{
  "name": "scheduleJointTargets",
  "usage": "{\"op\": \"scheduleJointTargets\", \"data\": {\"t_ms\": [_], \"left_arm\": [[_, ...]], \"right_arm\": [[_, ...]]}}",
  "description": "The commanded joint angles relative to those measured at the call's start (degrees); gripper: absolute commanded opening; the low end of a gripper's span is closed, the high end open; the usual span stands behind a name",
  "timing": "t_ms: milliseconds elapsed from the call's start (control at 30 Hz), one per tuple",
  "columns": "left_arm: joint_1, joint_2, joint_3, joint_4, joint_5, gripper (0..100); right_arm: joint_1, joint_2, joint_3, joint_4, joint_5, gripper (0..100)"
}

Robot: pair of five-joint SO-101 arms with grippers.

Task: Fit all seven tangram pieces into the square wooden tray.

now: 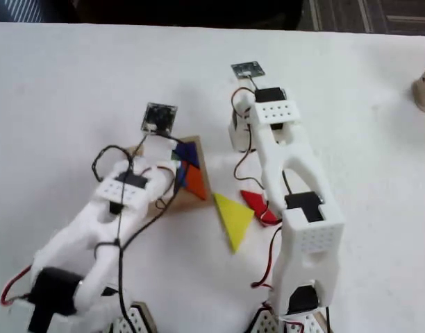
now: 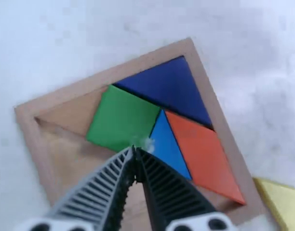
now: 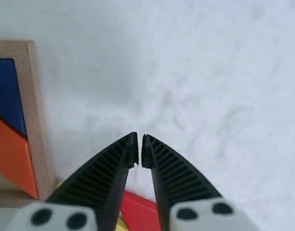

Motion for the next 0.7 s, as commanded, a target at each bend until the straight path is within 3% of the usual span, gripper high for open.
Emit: {"op": "scheduleJointTargets", "data": {"t_ms": [0, 167, 467, 667], "left_arm": [[-0.9, -8.2, 1.8, -3.3, 0.1, 2], [-5.8, -8.4, 1.7, -6.9, 3.2, 2], [-6.1, 6.4, -6.8, -6.9, 4.5, 2], [-5.9, 9.1, -8.5, -6.9, 4.5, 2]], "right_arm": [[0.7, -3.9, -1.8, -0.7, 0.1, 2.2], [0.7, -3.9, -1.8, -0.7, 0.1, 2.2], [0.7, -3.9, -1.8, -0.7, 0.1, 2.2], [0.6, -3.9, -1.8, -0.7, 0.1, 2.2]]}}
